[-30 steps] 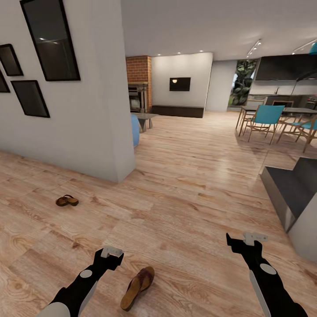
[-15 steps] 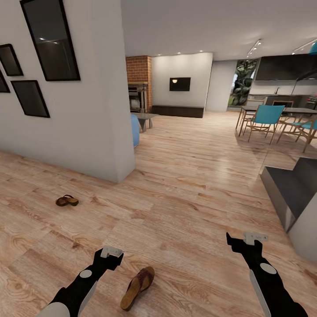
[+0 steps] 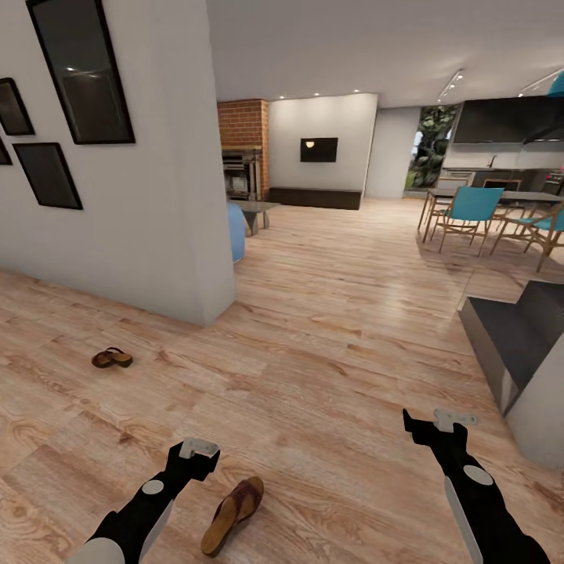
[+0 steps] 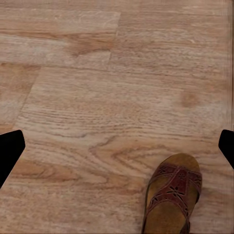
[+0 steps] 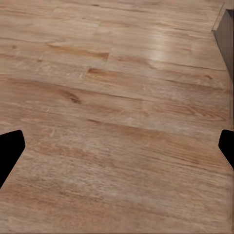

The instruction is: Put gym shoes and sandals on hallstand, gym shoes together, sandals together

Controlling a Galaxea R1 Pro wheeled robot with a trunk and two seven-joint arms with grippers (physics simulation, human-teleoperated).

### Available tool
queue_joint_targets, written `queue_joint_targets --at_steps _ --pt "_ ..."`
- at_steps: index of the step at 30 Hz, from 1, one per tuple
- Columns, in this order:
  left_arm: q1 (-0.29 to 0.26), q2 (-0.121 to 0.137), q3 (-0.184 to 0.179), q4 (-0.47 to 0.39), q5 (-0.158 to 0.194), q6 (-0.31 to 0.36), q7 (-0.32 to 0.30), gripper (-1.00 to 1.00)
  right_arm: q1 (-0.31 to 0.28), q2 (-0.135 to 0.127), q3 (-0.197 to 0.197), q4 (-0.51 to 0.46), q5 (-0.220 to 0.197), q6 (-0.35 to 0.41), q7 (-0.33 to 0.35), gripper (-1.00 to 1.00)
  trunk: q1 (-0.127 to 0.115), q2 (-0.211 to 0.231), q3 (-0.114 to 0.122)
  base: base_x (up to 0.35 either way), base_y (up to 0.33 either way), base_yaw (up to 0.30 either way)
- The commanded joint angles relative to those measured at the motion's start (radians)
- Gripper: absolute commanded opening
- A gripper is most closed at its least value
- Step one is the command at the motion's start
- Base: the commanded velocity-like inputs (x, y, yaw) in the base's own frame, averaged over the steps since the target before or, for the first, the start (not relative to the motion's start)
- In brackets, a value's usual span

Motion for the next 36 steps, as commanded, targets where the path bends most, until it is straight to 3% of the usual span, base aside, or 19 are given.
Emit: queue_joint_targets --at_steps 1,11,29,36 --pt "-0.001 0.000 -0.001 0.000 -0.009 -0.004 0.000 1.00 -0.001 0.000 0.000 -0.001 0.001 0.005 0.000 1.00 0.000 0.000 -0.001 0.010 -0.240 0.000" --pt "-0.001 0.000 -0.001 0.000 -0.009 -0.004 0.000 1.00 0.000 0.000 0.000 -0.002 0.001 0.006 0.000 1.00 0.000 0.000 0.001 0.003 -0.131 -0.041" --pt "-0.001 0.003 -0.001 0.001 -0.010 -0.003 0.000 1.00 0.000 0.000 0.000 -0.002 0.001 0.007 -0.001 1.00 0.000 0.000 0.012 0.000 -0.008 -0.222" --pt "-0.001 0.003 -0.001 0.004 -0.010 -0.003 0.001 1.00 0.000 0.001 0.000 -0.003 0.000 0.008 -0.003 1.00 0.000 0.000 0.013 0.000 0.000 -0.085"
